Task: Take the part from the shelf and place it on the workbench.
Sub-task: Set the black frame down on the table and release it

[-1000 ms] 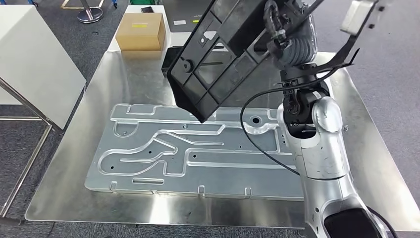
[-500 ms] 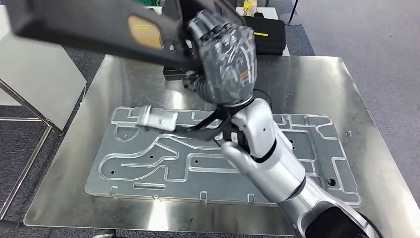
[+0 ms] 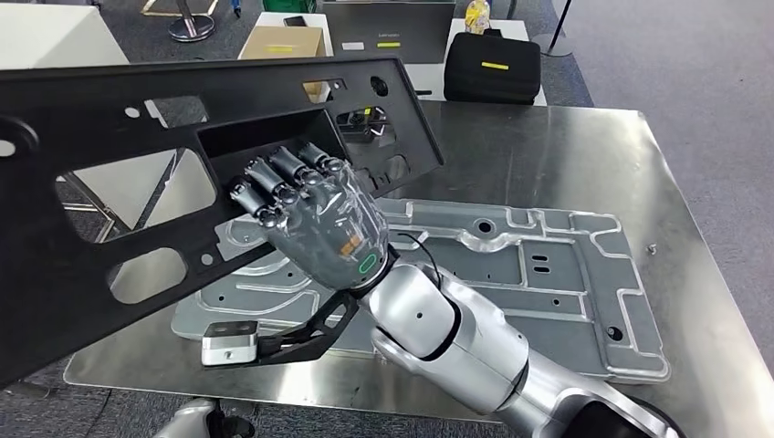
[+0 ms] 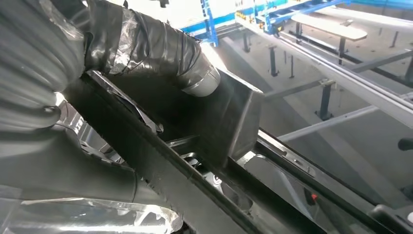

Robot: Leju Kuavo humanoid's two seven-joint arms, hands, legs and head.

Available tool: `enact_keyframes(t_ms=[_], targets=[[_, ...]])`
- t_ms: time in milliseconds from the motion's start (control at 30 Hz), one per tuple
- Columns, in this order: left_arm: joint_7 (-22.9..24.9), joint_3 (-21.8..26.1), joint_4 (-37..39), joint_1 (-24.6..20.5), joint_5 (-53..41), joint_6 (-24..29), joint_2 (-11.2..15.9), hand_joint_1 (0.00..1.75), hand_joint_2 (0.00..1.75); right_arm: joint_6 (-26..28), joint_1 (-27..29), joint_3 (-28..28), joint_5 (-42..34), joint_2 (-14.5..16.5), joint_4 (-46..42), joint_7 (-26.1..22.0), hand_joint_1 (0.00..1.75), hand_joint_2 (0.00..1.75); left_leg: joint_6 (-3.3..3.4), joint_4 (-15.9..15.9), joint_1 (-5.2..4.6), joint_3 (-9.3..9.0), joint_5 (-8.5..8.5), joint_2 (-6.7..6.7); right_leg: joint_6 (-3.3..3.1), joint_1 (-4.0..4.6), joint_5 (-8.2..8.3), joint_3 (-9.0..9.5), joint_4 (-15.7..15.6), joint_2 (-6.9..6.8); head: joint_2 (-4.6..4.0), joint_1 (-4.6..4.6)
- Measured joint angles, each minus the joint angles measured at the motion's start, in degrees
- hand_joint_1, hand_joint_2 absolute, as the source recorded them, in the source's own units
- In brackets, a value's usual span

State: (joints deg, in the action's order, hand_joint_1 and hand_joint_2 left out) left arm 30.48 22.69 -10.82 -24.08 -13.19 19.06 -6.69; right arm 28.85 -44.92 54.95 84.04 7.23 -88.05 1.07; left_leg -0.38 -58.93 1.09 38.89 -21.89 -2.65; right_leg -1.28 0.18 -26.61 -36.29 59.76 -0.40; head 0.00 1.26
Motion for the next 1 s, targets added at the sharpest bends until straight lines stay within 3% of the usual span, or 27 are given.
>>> enact_keyframes(t_ms=[33,100,167,233,267,333,400,500,567,667,733,767,833,900,1000], targets=[[-0.03,0.00,0.00,-0.26,0.05,-0.15,-0.01,0.00,1.75,-0.08,0.04,0.27,-0.92,0.03,-0.01,0.07,1.75,1.75,-0.28,-0.44,0.03,0.30,-0.34,0.17,-0.35,-0.12,0.62,0.17,-0.37,-0.04,0.00,-0.02],[-0.07,0.00,0.00,-0.87,-0.04,-1.02,0.10,0.00,1.75,-0.38,0.11,0.75,-2.70,0.11,-0.02,0.21,1.75,1.75,-0.66,-4.49,0.07,2.08,-3.27,1.01,-0.78,-0.38,1.89,0.27,-0.98,-0.24,0.00,-0.11],[-0.04,0.00,0.00,-1.62,-0.34,-2.02,0.31,0.00,1.75,-0.89,0.22,1.22,-3.83,0.15,-0.02,0.29,1.75,1.75,-1.17,-11.59,0.17,4.81,-7.63,1.79,-0.73,-0.35,2.49,-0.32,-1.00,-0.51,0.00,-0.18],[-0.02,0.00,0.00,-2.25,-0.60,-2.49,0.45,0.00,1.75,-1.16,0.45,1.66,-4.29,0.16,-0.01,0.29,1.75,1.75,-1.67,-14.97,0.35,5.45,-9.12,2.11,-0.44,-0.44,2.96,-1.02,-0.91,-0.66,0.00,-0.17],[-0.02,-0.01,0.00,-2.50,-0.70,-2.61,0.47,0.00,1.75,-1.17,0.54,1.82,-4.37,0.16,-0.01,0.29,1.75,1.75,-1.88,-13.51,0.49,4.09,-8.42,2.21,-0.23,-0.55,3.17,-1.33,-0.79,-0.67,0.00,-0.17],[-0.02,-0.02,0.00,-2.96,-0.82,-2.74,0.46,0.00,1.75,-1.21,0.56,2.00,-4.62,0.19,-0.02,0.31,1.75,1.75,-2.19,-6.36,0.80,-0.75,-6.08,2.24,0.32,-0.79,3.44,-1.92,-0.30,-0.63,0.00,-0.19],[-0.03,-0.07,0.00,-3.42,-1.03,-2.73,0.46,0.00,1.75,-1.49,0.49,2.11,-5.36,0.27,-0.03,0.29,1.75,1.75,-1.66,-1.44,0.72,-3.83,-4.88,2.20,1.04,-0.72,3.45,-2.36,0.25,-0.60,0.00,-0.10],[-0.02,-0.21,0.00,-4.12,-1.79,-2.78,0.64,0.00,1.75,-2.17,0.46,2.46,-7.14,0.38,-0.13,-0.03,1.75,1.75,0.13,-0.98,0.38,-3.87,-4.27,2.39,2.08,-0.61,3.66,-2.54,0.15,-0.58,0.00,0.07],[-0.02,-0.37,0.00,-4.53,-2.09,-2.89,0.72,0.00,1.75,-2.39,0.46,2.66,-7.97,0.37,-0.19,-0.26,1.75,1.75,1.09,-0.73,0.44,-3.77,-3.73,2.52,2.59,-0.82,2.62,-3.27,1.75,-0.44,0.00,0.08],[0.00,-0.51,0.00,-5.02,-2.15,-2.93,0.77,0.00,1.75,-2.46,0.57,2.77,-8.29,0.32,-0.21,-0.39,1.75,1.75,1.92,-0.62,0.28,-3.46,-3.32,2.65,2.96,-0.94,-2.83,-7.57,11.61,-0.11,0.00,0.09],[0.01,-0.53,0.00,-5.19,-2.15,-2.93,0.87,0.00,1.75,-2.52,0.76,2.88,-8.31,0.19,-0.21,-0.41,1.75,1.75,2.05,-0.65,0.05,-3.29,-3.23,2.64,2.93,-0.92,-4.47,-9.55,16.38,0.01,0.00,0.08],[0.01,-0.54,0.00,-5.21,-2.15,-2.93,0.91,0.00,1.75,-2.56,0.82,2.96,-8.31,0.14,-0.21,-0.41,1.75,1.75,2.05,-0.66,-0.04,-3.27,-3.22,2.63,2.74,-0.89,-3.76,-8.97,15.66,0.04,0.00,0.09],[0.00,-0.55,0.00,-5.21,-2.13,-2.93,0.95,0.00,1.75,-2.67,0.80,3.12,-8.37,0.09,-0.25,-0.41,1.75,1.75,1.98,-0.67,-0.16,-3.31,-3.18,2.60,1.95,-0.65,-0.62,-4.89,8.62,-0.05,0.00,0.09],[-0.02,-0.55,0.00,-5.19,-2.03,-2.93,1.02,0.00,1.75,-2.83,0.73,3.22,-8.91,0.09,-0.33,-0.46,1.75,1.75,1.63,-0.73,-0.35,-3.30,-3.21,2.47,1.17,-0.19,1.36,-1.46,2.09,-0.26,0.00,0.07],[-0.15,-0.55,0.00,-5.15,-1.72,-2.97,1.26,0.00,1.75,-3.42,0.69,3.41,-10.68,0.09,-0.39,-0.77,1.75,1.75,0.68,-0.42,-0.42,-3.37,-3.20,2.27,0.55,0.06,1.66,-0.71,0.18,-0.29,0.00,0.07]])
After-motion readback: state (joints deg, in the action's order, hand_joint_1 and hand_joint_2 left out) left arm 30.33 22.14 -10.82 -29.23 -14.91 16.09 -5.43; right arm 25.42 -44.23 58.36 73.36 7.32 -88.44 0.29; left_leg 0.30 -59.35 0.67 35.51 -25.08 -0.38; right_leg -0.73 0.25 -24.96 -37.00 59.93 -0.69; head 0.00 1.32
